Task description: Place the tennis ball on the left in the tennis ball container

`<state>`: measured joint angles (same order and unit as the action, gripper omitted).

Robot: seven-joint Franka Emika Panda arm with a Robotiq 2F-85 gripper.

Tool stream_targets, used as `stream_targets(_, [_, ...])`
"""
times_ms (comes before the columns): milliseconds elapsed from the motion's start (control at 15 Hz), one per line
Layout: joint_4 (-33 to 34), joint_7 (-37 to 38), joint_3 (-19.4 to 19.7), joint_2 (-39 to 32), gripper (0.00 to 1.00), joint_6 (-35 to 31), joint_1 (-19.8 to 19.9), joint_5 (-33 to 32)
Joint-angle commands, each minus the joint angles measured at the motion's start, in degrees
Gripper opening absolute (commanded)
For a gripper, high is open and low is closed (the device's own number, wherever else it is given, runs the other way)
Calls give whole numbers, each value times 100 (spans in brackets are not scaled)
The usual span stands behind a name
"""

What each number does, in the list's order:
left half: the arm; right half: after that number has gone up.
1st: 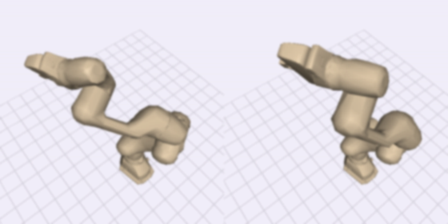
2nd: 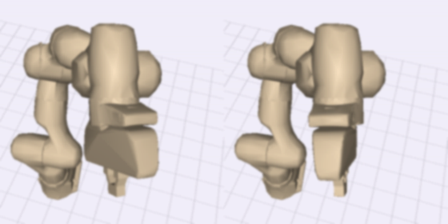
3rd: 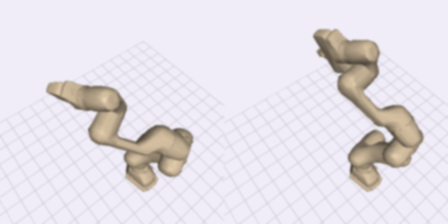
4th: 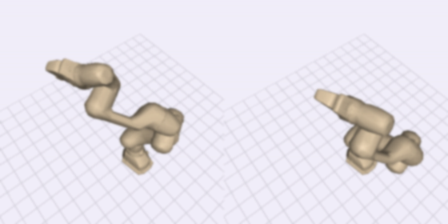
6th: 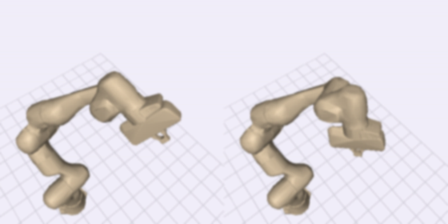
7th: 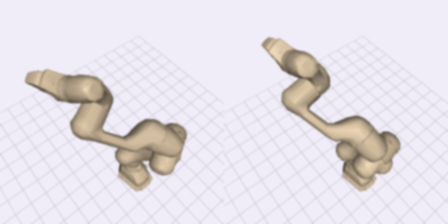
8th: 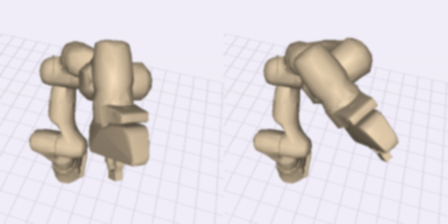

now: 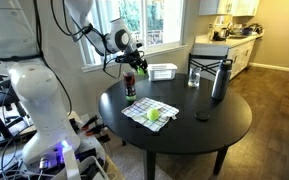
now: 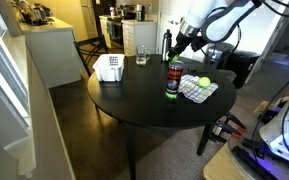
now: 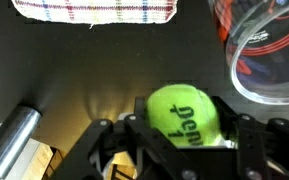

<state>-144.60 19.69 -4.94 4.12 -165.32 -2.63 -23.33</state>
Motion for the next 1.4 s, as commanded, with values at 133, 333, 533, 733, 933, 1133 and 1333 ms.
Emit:
stream_targets(133, [-87,1288,-111,314,41,-365,187,-1656])
stream_targets(333, [-85,1875,-95,508,41,-493,221,-2178])
stream_targets(533, [-240,1935,-76,738,41,-501,117,-2087])
stream_targets(733, [-456,1778,-94,873,41,-487,-87,-1828])
stream_targets(933, [-852,1738,-114,1148,41,-433,-389,-1618])
stream_targets(1133, [-1094,1883,-203,1393,41,-461,-529,-1716])
stream_targets(1333, [-1241,1929,-290,1624,41,-434,-575,-1743])
